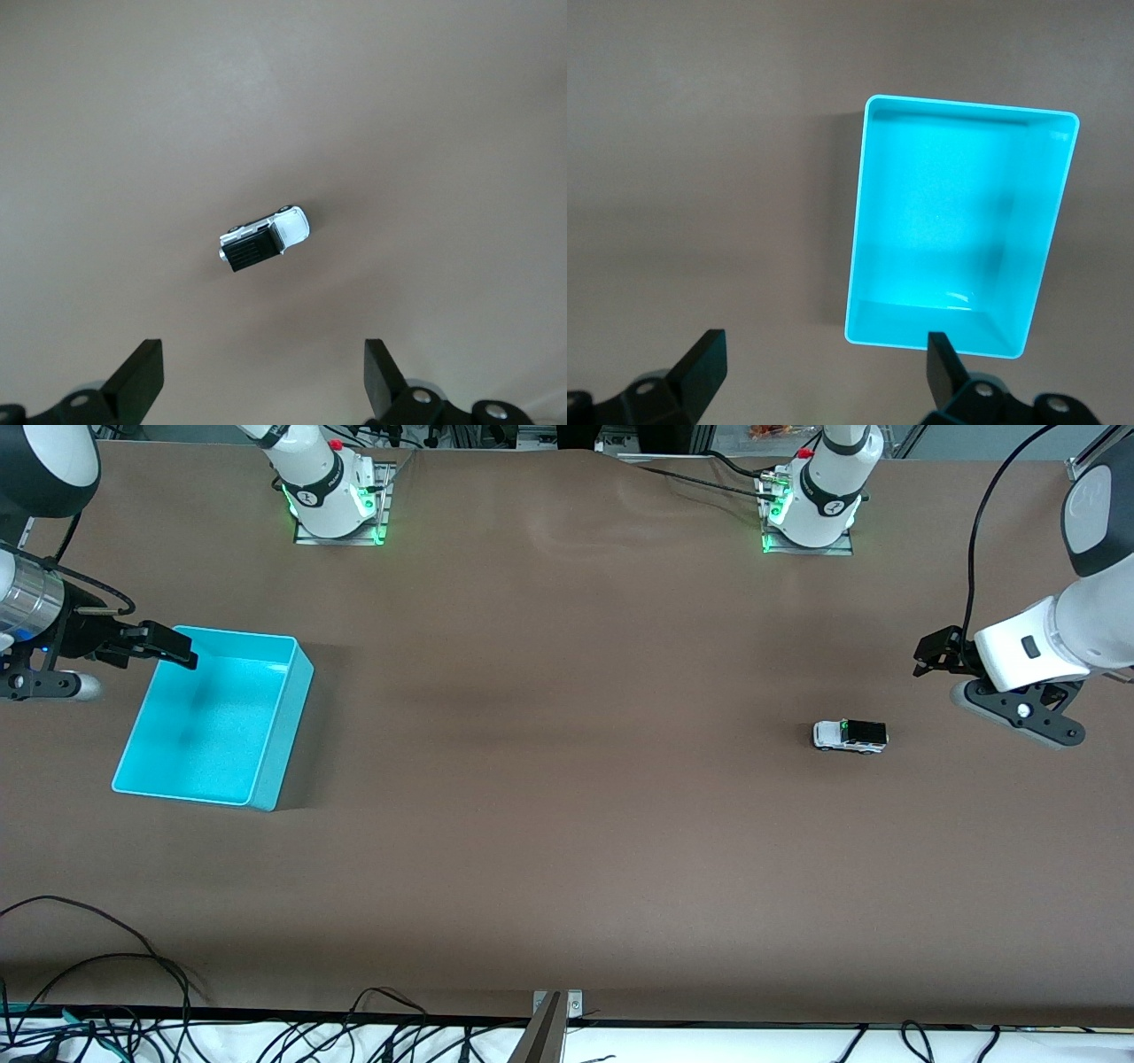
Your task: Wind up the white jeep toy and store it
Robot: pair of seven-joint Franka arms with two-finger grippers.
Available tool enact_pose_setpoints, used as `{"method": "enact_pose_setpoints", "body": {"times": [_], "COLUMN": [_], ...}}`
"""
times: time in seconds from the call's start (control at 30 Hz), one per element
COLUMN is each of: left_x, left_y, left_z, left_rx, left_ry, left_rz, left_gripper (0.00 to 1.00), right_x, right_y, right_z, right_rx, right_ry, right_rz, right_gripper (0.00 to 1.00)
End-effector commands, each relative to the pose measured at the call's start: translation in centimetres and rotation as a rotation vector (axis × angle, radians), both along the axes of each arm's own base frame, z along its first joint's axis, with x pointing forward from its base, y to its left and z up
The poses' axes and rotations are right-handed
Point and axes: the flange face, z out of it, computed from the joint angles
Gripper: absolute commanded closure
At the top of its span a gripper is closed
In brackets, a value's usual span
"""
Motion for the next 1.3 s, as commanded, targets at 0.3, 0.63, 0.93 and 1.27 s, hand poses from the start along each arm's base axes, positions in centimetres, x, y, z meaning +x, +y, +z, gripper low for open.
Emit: {"method": "enact_pose_setpoints", "body": {"times": [0.3,0.63,0.93,1.27], "left_x": [1.2,0.6,-0.5,-2.5], "left_y": [0.8,1.4,2.6,3.5], "left_z": [-4.5,-10.1,-14.9,-21.8], "left_rx": [-0.031,-0.067,-0.107,-0.136], "left_ry": [0.014,-0.007,-0.014,-0.025], "left_rz": [-0.332,-0.562,-0.798,-0.991], "left_gripper": [0.00,0.00,0.00,0.00], "right_x": [-0.2,-0.2,-0.2,-0.2], "right_y": [-0.1,-0.1,-0.1,0.0], "right_z": [0.1,0.1,0.1,0.1], "right_rx": [0.016,0.016,0.016,0.016], "right_ry": [0.003,0.003,0.003,0.005], "right_rz": [0.009,0.009,0.009,0.009], "right_gripper": [0.00,0.00,0.00,0.00]}}
